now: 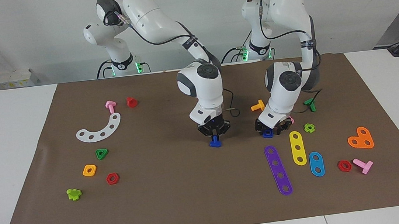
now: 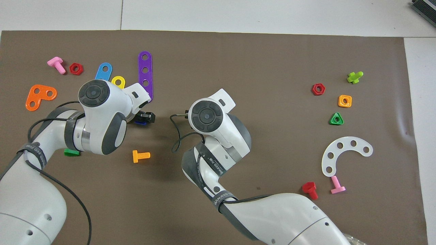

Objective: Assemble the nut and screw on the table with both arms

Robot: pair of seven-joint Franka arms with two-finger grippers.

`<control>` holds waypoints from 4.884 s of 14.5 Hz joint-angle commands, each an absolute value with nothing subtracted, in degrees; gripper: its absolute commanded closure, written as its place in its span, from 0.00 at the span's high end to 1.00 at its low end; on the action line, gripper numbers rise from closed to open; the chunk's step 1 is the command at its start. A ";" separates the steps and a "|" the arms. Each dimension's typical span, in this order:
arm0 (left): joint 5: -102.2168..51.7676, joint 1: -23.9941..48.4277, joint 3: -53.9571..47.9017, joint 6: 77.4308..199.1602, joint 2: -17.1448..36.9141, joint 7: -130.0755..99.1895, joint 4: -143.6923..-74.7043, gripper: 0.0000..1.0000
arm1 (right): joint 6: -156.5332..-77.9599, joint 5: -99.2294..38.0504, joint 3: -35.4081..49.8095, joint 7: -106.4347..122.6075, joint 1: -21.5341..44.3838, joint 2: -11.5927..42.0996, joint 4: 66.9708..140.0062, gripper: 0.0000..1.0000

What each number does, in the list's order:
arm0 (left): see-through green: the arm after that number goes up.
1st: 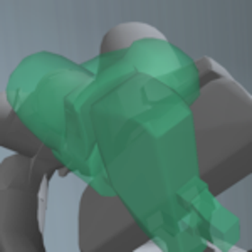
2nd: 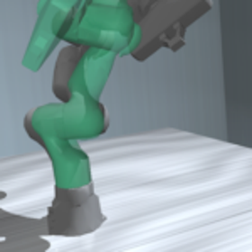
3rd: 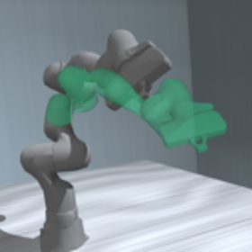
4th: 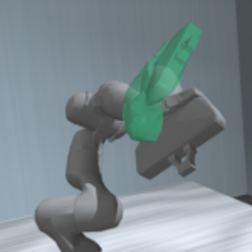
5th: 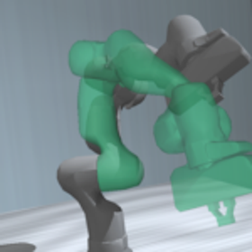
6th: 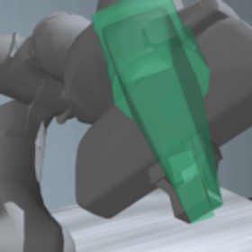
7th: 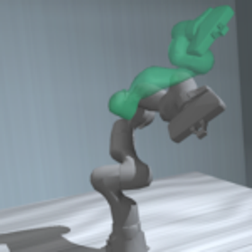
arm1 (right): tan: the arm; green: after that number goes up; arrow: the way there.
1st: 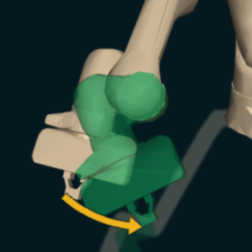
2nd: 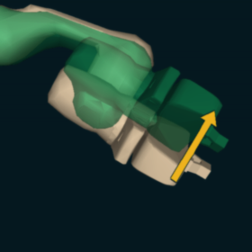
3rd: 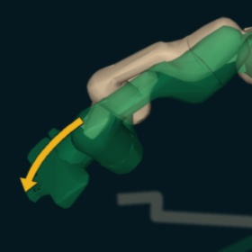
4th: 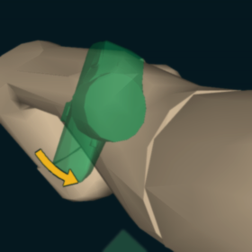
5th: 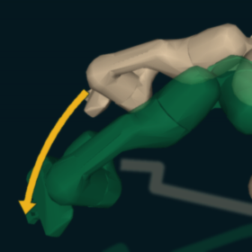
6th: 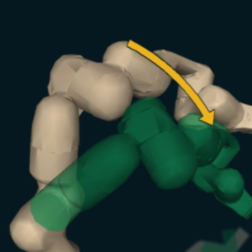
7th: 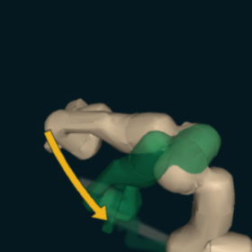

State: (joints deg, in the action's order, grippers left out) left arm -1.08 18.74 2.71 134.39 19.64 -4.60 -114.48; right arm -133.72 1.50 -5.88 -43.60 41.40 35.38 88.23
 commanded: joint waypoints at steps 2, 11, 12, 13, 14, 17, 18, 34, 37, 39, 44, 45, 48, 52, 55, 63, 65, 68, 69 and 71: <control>-0.62 20.04 3.52 134.30 17.84 -4.39 -116.46 0.73 | -132.54 2.90 -6.50 -45.18 40.96 34.11 87.28 1.00; -0.62 20.57 3.60 132.10 17.75 -4.39 -115.93 0.53 | -113.31 1.85 -6.33 -22.19 19.72 12.85 87.98 1.00; -0.62 20.57 3.60 132.01 17.75 -4.39 -115.93 0.51 | -110.85 1.85 -6.33 -17.71 16.82 11.09 87.98 1.00; -0.62 20.57 3.60 131.75 17.75 -4.39 -115.93 0.49 | -108.83 1.24 -6.33 -14.10 14.53 9.68 87.98 1.00; -0.62 20.57 3.60 131.66 17.75 -4.39 -115.93 0.46 | -106.72 0.53 -6.33 -11.71 12.59 8.10 87.98 1.00; -0.62 20.57 3.60 131.66 17.75 -4.39 -115.58 0.42 | -99.34 -2.02 -6.42 -7.22 7.66 4.41 87.63 1.00; -0.62 20.57 3.52 131.66 17.84 -4.39 -115.14 0.41 | -96.45 -2.02 -6.50 -6.25 6.60 3.35 87.63 1.00; -11.77 31.80 3.95 120.15 29.43 -12.29 -86.68 0.41 | -89.03 -0.88 -6.06 1.41 3.60 -1.58 93.95 1.00; -11.69 34.36 3.96 119.62 30.49 -14.93 -84.99 0.41 | -89.12 -0.88 -5.98 1.41 3.69 -1.58 93.87 1.00; -11.69 35.33 3.96 119.44 30.67 -15.64 -84.81 0.41 | -89.12 -0.88 -5.98 1.41 3.60 -1.58 93.96 1.00; -11.25 36.12 4.04 119.18 30.59 -15.82 -86.13 0.40 | -89.03 -0.97 -5.98 1.58 3.52 -1.58 93.96 1.00; -11.08 36.38 4.04 119.27 30.41 -15.91 -86.83 0.40 | -89.03 -0.97 -5.98 1.58 3.43 -1.58 93.96 1.00; -10.90 36.65 4.13 119.27 30.41 -16.43 -87.45 0.40 | -89.12 -0.97 -5.98 1.58 3.51 -1.58 93.87 1.00; -10.90 37.18 4.13 119.27 30.23 -16.52 -88.33 0.39 | -89.12 -0.97 -5.98 1.58 3.52 -1.58 93.96 1.00; -10.81 37.27 4.22 119.62 30.06 -16.52 -89.21 0.38 | -89.12 -0.97 -5.98 1.58 3.52 -1.58 93.96 1.00; -10.46 37.53 4.39 120.41 30.06 -16.52 -90.09 0.36 | -89.03 -0.97 -5.98 1.67 3.43 -1.58 93.87 1.00; -9.94 37.44 4.48 120.41 30.06 -16.52 -89.91 0.36 | -89.12 -0.97 -5.98 1.67 3.25 -1.58 93.87 1.00; -9.58 37.79 4.48 121.81 29.80 -16.96 -91.57 0.36 | -89.03 -0.97 -5.98 1.67 3.25 -1.58 93.87 1.00; -9.58 38.32 4.48 122.77 29.71 -16.96 -92.28 0.36 | -89.03 -0.97 -5.98 1.76 3.25 -1.58 93.87 1.00; -9.58 38.32 4.48 123.31 29.62 -17.05 -92.72 0.36 | -89.03 -0.97 -5.98 2.11 3.08 -1.58 93.87 1.00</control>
